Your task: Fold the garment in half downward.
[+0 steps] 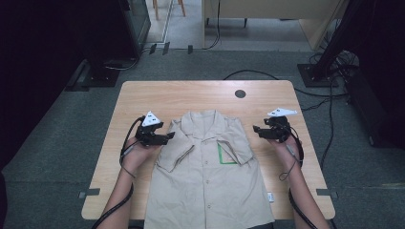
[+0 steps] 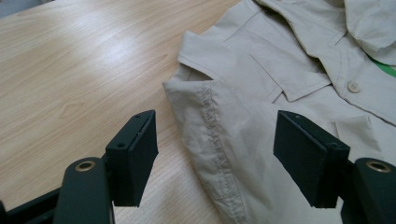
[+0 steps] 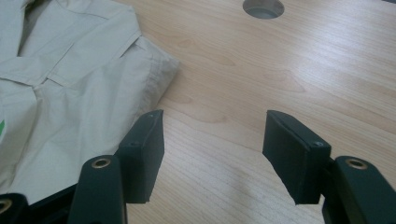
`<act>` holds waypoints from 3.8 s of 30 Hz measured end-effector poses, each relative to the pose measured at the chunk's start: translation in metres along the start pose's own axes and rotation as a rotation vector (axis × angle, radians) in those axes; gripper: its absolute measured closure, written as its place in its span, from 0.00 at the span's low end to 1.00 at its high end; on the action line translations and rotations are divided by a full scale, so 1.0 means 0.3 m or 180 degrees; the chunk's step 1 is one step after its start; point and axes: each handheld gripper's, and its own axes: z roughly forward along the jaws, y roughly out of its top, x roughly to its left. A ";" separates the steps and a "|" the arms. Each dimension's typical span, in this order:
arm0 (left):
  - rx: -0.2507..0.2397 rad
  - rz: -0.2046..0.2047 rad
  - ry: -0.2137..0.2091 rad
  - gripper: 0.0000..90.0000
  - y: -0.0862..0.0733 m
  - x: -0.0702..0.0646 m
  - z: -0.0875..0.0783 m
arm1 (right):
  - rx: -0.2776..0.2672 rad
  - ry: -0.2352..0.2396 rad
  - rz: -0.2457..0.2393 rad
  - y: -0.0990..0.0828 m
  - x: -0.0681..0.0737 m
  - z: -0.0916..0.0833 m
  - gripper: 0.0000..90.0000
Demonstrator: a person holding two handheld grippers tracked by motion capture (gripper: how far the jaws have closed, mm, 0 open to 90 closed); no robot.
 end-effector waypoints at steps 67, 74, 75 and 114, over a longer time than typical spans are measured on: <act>0.0126 0.0072 0.0151 0.34 -0.017 -0.016 0.109 | 0.0196 0.0163 -0.0187 0.057 0.148 0.218 0.74; 0.0133 0.0033 0.0171 0.34 -0.017 -0.012 0.106 | 0.0245 0.0112 -0.0202 0.059 0.150 0.225 0.80; 0.0138 0.0030 0.0173 0.34 -0.017 -0.013 0.107 | 0.0244 0.0107 -0.0187 0.062 0.148 0.225 0.80; 0.0077 -0.0210 0.0308 0.90 -0.008 0.020 0.065 | 0.0188 -0.0050 0.0026 0.074 0.108 0.203 0.96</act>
